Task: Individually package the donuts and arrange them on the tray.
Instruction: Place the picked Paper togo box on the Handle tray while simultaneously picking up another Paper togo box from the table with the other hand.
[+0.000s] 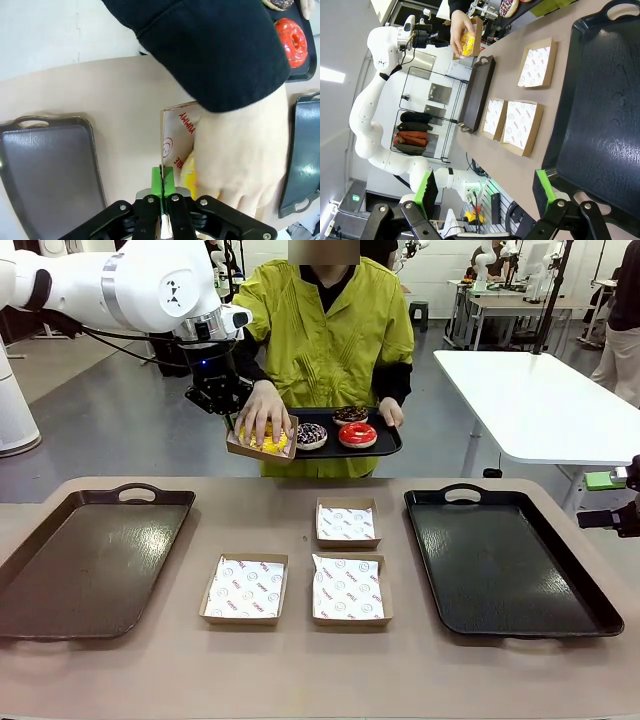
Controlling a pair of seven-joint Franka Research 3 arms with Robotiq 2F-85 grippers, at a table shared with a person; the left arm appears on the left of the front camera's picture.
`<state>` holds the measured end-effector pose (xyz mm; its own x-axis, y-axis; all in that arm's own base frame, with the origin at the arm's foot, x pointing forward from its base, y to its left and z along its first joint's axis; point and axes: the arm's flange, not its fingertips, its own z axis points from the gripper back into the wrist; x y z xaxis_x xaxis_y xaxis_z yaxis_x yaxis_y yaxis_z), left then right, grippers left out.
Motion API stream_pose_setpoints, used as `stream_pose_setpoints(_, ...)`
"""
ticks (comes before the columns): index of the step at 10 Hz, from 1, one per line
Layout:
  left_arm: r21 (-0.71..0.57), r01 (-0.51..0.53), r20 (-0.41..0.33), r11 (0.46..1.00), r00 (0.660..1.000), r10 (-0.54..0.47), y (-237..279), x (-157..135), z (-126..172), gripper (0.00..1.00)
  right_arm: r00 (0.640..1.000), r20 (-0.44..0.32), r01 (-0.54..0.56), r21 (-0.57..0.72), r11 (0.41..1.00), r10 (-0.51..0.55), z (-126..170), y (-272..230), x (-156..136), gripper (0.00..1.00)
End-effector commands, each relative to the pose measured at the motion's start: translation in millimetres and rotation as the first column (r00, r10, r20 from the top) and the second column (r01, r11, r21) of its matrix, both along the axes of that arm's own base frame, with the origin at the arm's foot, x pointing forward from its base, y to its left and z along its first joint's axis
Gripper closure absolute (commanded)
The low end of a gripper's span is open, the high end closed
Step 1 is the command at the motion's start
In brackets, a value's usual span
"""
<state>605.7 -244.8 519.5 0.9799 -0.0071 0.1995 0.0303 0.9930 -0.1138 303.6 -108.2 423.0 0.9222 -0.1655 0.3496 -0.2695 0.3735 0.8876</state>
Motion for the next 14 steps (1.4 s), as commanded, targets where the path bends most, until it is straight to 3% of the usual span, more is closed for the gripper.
stream_pose_setpoints(1, 0.001, 0.002, 0.004, 1.0, 1.0, -0.002, 3, -2, 0, 0.99, 1.0, 0.002, -0.003, 0.003, 1.0, 0.003, 0, 0, 0, 0.0)
stream_pose_setpoints(10, 0.0, 0.0, 0.0, 1.0, 1.0, 0.0, 0, 0, 0, 0.99, 1.0, 0.0, 0.0, 0.0, 1.0, 0.0, 0, 0, 0, 0.0)
stream_pose_setpoints(11, 0.006, 0.015, 0.003, 1.0, 1.0, -0.015, 23, -10, 13, 0.99, 0.999, -0.037, 0.025, -0.094, 0.995, -0.028, 25, 22, 36, 0.0)
stream_pose_setpoints(12, -0.003, 0.025, -0.02, 1.0, 1.0, -0.025, 48, -28, 23, 0.99, 0.992, -0.128, -0.024, -0.155, 0.988, 0.004, 49, 44, 66, 0.0)
stream_pose_setpoints(14, 0.007, 0.016, -0.013, 1.0, 1.0, -0.016, 94, -53, 31, 0.99, 0.988, -0.128, 0.05, -0.273, 0.961, -0.088, 91, 88, 133, 0.0)
